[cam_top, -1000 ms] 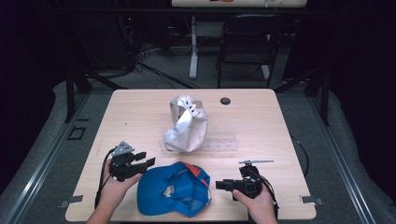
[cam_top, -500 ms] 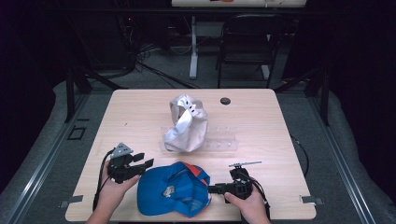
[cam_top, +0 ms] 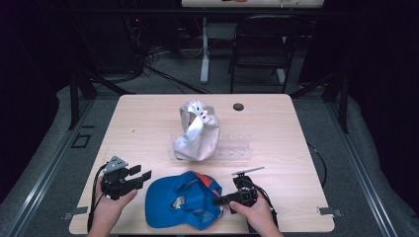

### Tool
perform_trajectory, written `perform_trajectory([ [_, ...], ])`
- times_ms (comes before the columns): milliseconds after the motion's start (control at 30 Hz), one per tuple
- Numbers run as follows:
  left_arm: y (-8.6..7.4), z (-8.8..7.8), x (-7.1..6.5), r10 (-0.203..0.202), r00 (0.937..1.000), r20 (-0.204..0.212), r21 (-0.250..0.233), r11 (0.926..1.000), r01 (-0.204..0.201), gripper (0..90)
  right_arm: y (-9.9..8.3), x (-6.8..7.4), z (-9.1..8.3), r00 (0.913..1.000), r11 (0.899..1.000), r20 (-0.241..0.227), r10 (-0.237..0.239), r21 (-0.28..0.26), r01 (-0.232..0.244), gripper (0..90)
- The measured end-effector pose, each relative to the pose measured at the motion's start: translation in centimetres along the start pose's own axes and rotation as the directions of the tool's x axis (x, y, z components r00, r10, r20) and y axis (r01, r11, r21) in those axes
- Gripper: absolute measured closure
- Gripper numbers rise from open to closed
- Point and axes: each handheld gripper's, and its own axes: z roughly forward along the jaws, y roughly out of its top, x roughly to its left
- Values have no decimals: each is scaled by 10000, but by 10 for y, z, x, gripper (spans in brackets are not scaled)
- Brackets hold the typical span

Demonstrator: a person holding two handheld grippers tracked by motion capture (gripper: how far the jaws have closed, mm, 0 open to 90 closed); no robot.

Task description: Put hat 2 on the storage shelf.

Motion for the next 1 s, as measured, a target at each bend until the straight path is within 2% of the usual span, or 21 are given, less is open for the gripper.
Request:
perform_trajectory([
  [67, -1, -1, 1, -50, 10000, -47, -27, 10000, 50, 494, 1, 1, -2, 9984, 9999, -549, 108, -125, -115, 618],
  [167, -2, -2, 1, -100, 9999, -87, -9, 9999, 100, 493, 2, 1, -4, 9958, 9997, -889, 208, -115, -219, 665],
  [300, -3, -1, 0, -77, 9999, -123, -48, 10000, 76, 493, 4, 0, -6, 9949, 9997, -980, 236, 39, -233, 704],
  [500, -3, -1, 0, -77, 9999, -129, -40, 10000, 76, 495, 3, 1, -8, 9909, 9982, -1208, 591, 9, -594, 742],
  [533, -3, 0, 0, -64, 9999, -137, -49, 10000, 63, 494, 4, 1, -12, 9950, 9985, -851, 528, 156, -516, 763],
  [567, -2, -1, 0, -54, 9999, -121, -51, 10000, 53, 495, 4, 1, -11, 9904, 9974, -1192, 706, -40, -716, 766],
  [600, -2, -1, 1, -33, 9999, -113, -41, 10000, 32, 494, 4, 1, -12, 9897, 9969, -1200, 781, -5, -787, 769],
  [667, -1, -1, 0, -22, 9999, -116, -46, 10000, 22, 494, 3, 1, -13, 9883, 9968, -1317, 770, -130, -794, 771],
  [767, -1, 0, 0, -13, 9999, -104, -43, 10000, 13, 495, 3, 3, -16, 9920, 9978, -1094, 633, -130, -651, 772],
  [1000, 1, 3, -1, 55, 10000, -33, -18, 10000, -56, 495, 3, 4, -22, 9920, 9976, -1114, 597, -285, -633, 772],
])
